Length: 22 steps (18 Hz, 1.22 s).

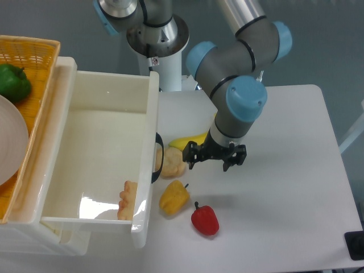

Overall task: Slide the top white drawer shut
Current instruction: 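Lower the gripper beside the drawer front near its black handle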

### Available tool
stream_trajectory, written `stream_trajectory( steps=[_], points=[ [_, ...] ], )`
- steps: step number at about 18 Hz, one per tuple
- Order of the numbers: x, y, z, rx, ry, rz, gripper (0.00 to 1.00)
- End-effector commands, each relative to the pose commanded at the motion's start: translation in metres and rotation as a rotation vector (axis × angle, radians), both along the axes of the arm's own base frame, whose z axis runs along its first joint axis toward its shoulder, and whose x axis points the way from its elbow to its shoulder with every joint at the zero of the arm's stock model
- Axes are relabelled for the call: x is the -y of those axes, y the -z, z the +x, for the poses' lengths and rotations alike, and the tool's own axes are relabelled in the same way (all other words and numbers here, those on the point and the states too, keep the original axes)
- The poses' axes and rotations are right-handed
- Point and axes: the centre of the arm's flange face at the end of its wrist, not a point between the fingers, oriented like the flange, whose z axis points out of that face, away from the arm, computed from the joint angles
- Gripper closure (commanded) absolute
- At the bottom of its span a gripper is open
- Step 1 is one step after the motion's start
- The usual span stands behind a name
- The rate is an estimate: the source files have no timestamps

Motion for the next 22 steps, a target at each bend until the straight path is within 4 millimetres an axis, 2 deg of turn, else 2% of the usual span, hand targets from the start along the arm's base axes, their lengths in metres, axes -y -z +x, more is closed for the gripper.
stream_trajectory(
  steps=[7, 22],
  points=[
    [-0.02, 0.013, 0.018, 0.016, 0.043, -0.012, 0.0],
    [-0.028, 0.014, 0.029, 0.023, 0.058, -0.009, 0.0]
  ],
)
